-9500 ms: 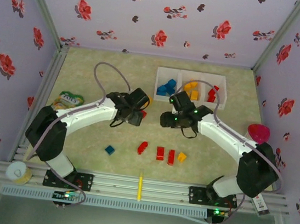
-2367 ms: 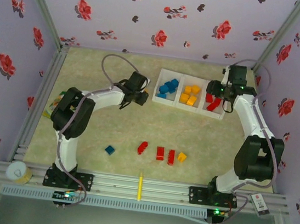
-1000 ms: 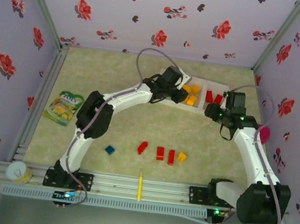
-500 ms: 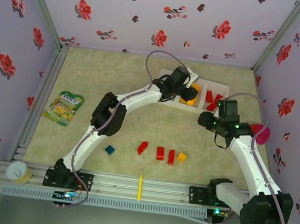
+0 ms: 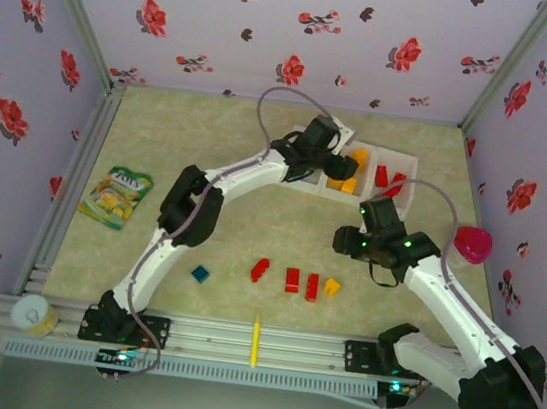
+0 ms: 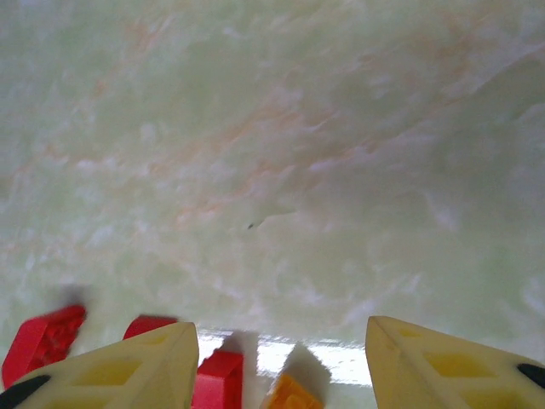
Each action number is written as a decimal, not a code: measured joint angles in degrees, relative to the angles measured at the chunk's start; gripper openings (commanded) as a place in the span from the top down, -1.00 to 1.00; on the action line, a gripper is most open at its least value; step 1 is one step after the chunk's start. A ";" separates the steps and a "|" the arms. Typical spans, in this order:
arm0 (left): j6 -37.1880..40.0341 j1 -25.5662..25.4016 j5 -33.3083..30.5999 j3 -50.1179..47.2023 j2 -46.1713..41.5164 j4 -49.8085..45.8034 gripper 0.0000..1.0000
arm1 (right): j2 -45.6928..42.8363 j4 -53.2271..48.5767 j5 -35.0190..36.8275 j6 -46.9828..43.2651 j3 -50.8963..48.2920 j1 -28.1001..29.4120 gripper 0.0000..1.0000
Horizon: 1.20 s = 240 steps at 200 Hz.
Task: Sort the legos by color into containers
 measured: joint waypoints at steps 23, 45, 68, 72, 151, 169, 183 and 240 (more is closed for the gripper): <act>-0.02 0.61 -1.77 -10.95 -9.42 1.38 -0.33 | 0.15 -0.28 1.97 2.97 -0.04 6.86 -0.13; -0.07 1.29 -3.43 -20.57 -19.87 2.89 -0.34 | 1.33 -0.92 4.39 6.51 -0.02 13.38 -0.13; -0.28 1.99 -5.40 -28.98 -29.29 4.76 -0.34 | 4.26 -0.85 6.82 10.54 0.26 19.78 -0.10; -0.28 2.10 -5.77 -30.16 -30.58 4.94 -0.34 | 5.20 -0.81 7.21 11.23 0.46 20.92 -0.10; -0.92 2.93 -10.16 -45.40 -42.34 3.32 -0.35 | 24.30 4.33 9.92 18.23 7.69 31.63 -0.03; -0.92 3.06 -10.62 -46.82 -43.76 3.23 -0.35 | 27.06 4.31 10.38 19.61 9.25 32.61 -0.01; -0.92 3.26 -10.86 -47.76 -44.96 3.23 -0.35 | 28.94 3.82 11.02 20.65 10.36 33.40 -0.01; -0.92 3.98 -11.02 -48.92 -47.45 3.23 -0.35 | 34.93 0.15 14.05 23.98 13.42 35.08 0.00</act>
